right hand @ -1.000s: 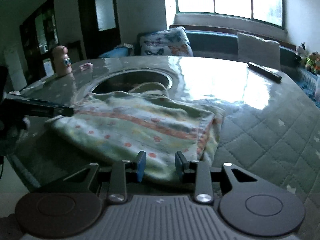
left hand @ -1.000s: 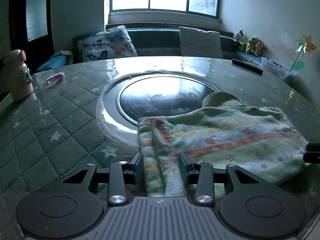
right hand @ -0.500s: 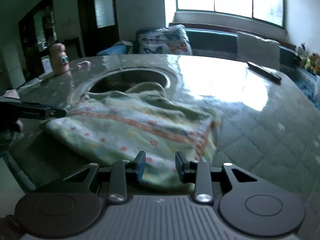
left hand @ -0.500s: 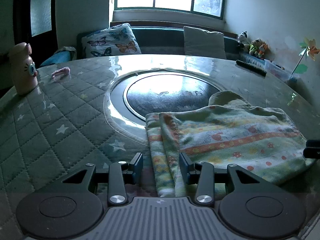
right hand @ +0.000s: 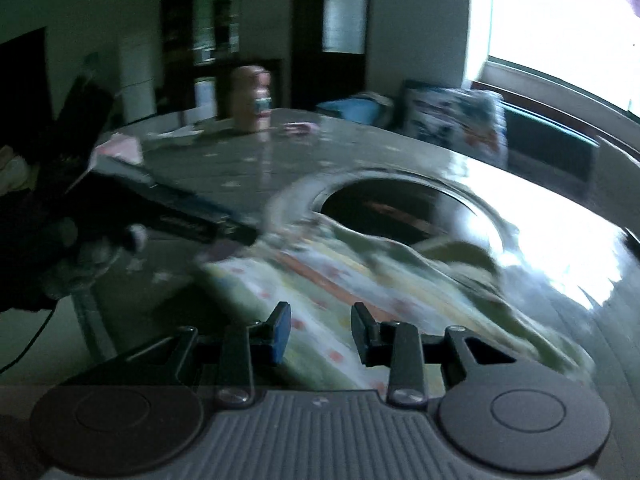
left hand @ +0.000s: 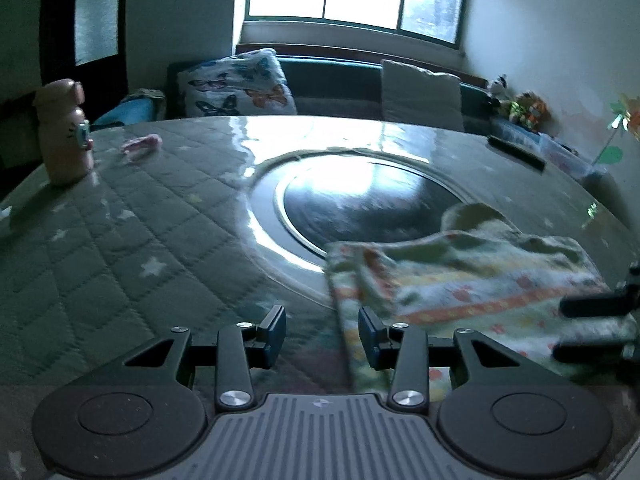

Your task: Fold clothes

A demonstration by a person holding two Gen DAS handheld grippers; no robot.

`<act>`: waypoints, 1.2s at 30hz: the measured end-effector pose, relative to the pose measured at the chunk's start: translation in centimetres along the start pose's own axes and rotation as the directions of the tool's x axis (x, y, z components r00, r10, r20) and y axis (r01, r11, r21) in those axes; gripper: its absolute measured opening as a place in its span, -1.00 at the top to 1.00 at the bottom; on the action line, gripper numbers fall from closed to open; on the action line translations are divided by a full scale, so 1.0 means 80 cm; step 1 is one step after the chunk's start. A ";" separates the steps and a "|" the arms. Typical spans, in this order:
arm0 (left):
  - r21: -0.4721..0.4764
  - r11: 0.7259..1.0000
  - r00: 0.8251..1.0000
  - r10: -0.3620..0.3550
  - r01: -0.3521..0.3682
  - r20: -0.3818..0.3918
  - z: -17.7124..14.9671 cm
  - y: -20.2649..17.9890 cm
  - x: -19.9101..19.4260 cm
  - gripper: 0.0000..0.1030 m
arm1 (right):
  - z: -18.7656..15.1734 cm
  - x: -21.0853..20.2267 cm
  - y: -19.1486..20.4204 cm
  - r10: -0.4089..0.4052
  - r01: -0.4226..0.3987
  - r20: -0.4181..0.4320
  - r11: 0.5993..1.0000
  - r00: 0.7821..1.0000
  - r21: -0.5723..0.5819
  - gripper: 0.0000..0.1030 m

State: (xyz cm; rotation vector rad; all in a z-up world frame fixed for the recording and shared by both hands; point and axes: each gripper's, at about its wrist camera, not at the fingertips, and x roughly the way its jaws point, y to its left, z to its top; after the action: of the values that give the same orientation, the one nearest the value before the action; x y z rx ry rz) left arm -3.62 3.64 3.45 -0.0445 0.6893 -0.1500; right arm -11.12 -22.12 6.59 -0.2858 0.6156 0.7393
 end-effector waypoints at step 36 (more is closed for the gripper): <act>-0.503 0.829 0.924 -0.357 0.244 -0.140 0.023 0.026 0.049 -0.02 | 0.044 0.028 0.066 0.090 -0.085 0.058 0.992 0.994 -0.094 0.79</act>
State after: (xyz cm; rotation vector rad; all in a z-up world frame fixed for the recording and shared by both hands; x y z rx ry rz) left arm 0.75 5.06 2.22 -0.6273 0.9369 -0.2916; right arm -12.06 -15.57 7.81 -0.3203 0.5389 0.8591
